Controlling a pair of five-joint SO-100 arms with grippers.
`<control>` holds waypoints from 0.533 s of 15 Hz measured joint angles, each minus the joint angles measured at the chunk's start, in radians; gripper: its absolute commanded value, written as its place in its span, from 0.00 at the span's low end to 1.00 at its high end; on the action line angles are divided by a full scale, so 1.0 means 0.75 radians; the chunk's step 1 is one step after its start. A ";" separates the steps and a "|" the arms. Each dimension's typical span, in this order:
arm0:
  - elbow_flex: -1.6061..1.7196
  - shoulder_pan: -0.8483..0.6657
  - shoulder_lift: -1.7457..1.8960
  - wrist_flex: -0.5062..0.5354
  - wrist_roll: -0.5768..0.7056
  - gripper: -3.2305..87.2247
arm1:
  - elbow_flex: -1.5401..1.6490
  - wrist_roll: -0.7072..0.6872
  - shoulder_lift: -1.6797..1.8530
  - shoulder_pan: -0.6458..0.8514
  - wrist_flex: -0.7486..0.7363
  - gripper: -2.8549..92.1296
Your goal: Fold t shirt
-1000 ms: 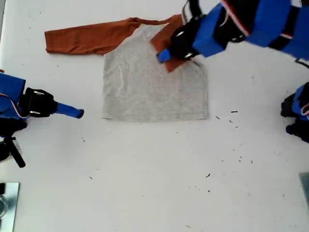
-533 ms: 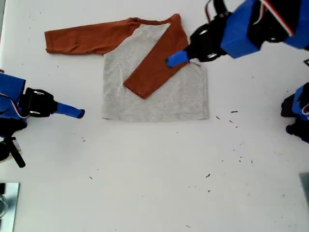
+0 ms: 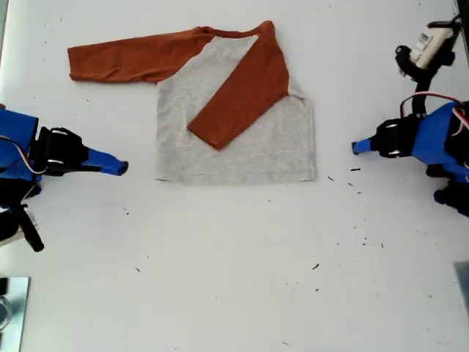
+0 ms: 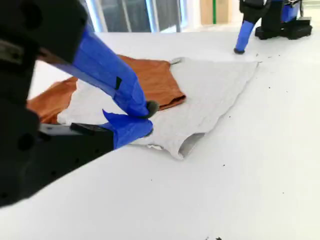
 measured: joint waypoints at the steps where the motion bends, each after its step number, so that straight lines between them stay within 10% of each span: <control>1: -0.088 -0.010 -0.108 0.008 -0.137 0.03 | 0.045 0.004 0.166 -0.020 0.088 0.07; 3: -0.436 -0.072 -0.630 0.055 -0.235 0.03 | 0.051 0.004 0.335 -0.025 0.202 0.07; 6: -1.331 -0.464 -1.436 0.591 -0.290 0.03 | 0.051 0.004 0.356 -0.025 0.205 0.07; 8: -1.542 -0.808 -1.526 0.706 -0.125 0.06 | 0.051 0.004 0.356 -0.025 0.205 0.07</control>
